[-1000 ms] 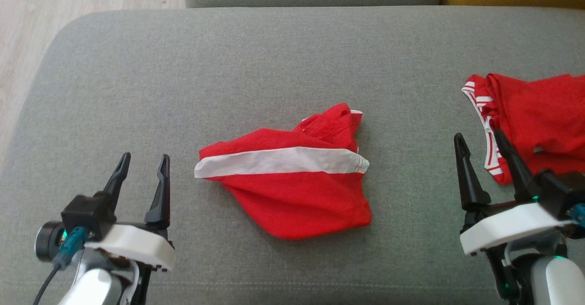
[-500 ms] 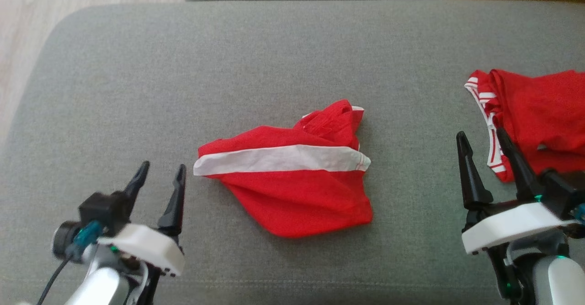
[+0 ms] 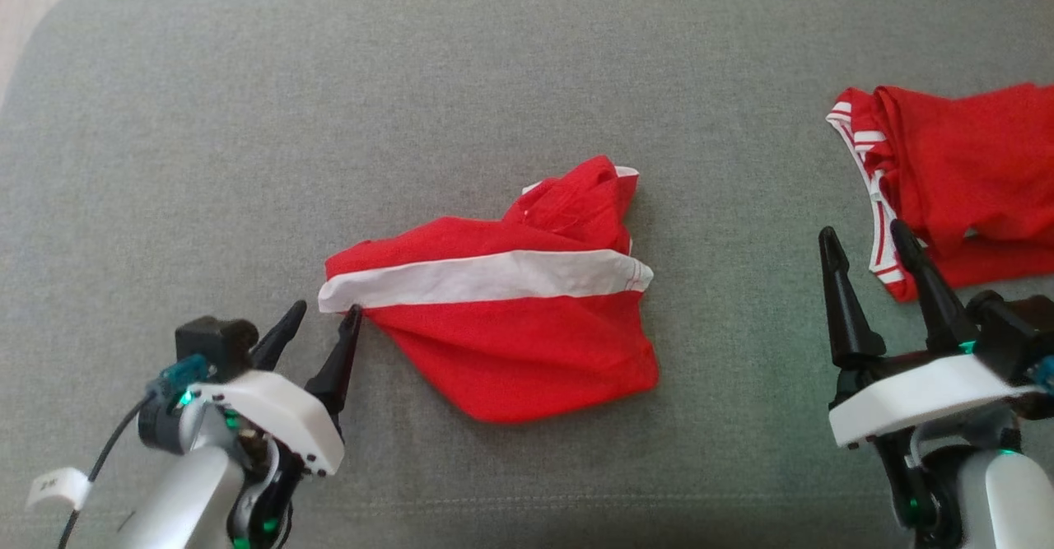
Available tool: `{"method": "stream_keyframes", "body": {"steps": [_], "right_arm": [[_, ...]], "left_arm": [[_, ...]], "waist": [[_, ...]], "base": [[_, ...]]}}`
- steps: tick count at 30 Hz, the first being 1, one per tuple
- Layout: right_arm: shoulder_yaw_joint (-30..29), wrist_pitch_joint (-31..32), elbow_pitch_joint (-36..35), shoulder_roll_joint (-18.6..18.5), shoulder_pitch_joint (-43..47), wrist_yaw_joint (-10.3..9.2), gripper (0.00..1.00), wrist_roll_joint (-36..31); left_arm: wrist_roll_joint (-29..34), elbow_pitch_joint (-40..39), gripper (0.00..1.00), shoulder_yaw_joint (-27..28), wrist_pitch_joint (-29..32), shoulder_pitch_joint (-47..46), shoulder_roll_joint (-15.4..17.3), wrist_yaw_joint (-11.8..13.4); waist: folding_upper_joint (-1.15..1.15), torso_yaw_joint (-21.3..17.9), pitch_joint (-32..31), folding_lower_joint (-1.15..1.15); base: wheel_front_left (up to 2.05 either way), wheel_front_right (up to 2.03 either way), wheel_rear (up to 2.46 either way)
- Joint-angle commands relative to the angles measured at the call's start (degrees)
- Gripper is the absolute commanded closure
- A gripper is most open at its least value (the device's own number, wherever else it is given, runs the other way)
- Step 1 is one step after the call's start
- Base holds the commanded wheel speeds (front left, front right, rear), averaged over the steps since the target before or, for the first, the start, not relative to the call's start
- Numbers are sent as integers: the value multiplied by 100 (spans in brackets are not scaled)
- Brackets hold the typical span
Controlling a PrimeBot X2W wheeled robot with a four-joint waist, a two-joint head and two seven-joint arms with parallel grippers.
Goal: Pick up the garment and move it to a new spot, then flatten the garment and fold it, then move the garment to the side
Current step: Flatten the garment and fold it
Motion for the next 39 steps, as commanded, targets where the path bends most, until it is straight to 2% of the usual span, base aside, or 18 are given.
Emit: {"method": "stream_keyframes", "body": {"steps": [1,4,5,6,7,17,22,24,31,32,33,34,39], "right_arm": [[123,-45,-184,-27,-202,-4,0,26],[121,-46,-174,-27,-212,-4,0,28],[119,-47,-173,-27,-218,-4,0,25],[117,-46,-171,-27,-224,-4,0,21],[116,-44,-169,-27,-230,-4,0,18],[432,8,196,-27,-400,-4,0,19],[1085,94,959,-36,-712,-4,0,117],[1460,95,1476,-47,-955,-4,0,291],[1955,63,2253,-117,-1397,-4,0,609],[2008,55,2324,-135,-1450,-4,22,659],[2052,31,2377,-158,-1500,-4,68,690],[2089,-23,2397,-177,-1547,-4,100,726],[1997,-267,2265,-362,-1630,-4,100,689]], "left_arm": [[-49,-59,0,220,-94,-356,97,-65],[-116,121,0,211,-138,-443,65,-206],[-135,164,25,203,-148,-467,62,-260],[-145,202,65,193,-158,-490,67,-310],[-158,222,100,188,-190,-513,67,-364],[-135,484,100,86,-304,-683,74,-542],[-81,506,100,33,-375,-780,27,-551],[-43,533,100,-11,-406,-859,-17,-558],[9,606,100,-76,-488,-990,-104,-576],[12,614,100,-78,-501,-1001,-110,-579],[18,621,100,-80,-517,-1011,-113,-581],[22,623,100,-76,-536,-1017,-117,-583],[33,493,100,22,-643,-990,-71,-564]], "waist": [[0,-15,29,0],[0,-22,64,0],[0,-21,72,0],[0,-19,78,0],[0,-16,86,0],[0,63,102,0],[0,179,166,0],[0,281,212,0],[0,387,300,0],[0,390,307,0],[0,391,311,0],[0,394,314,0],[0,395,259,0]], "base": [[0,0,0],[0,0,0],[0,0,0],[0,0,0],[0,0,0],[0,0,0],[0,0,0],[0,0,0],[0,0,0],[0,0,0],[0,0,0],[0,0,0],[0,0,0]]}}
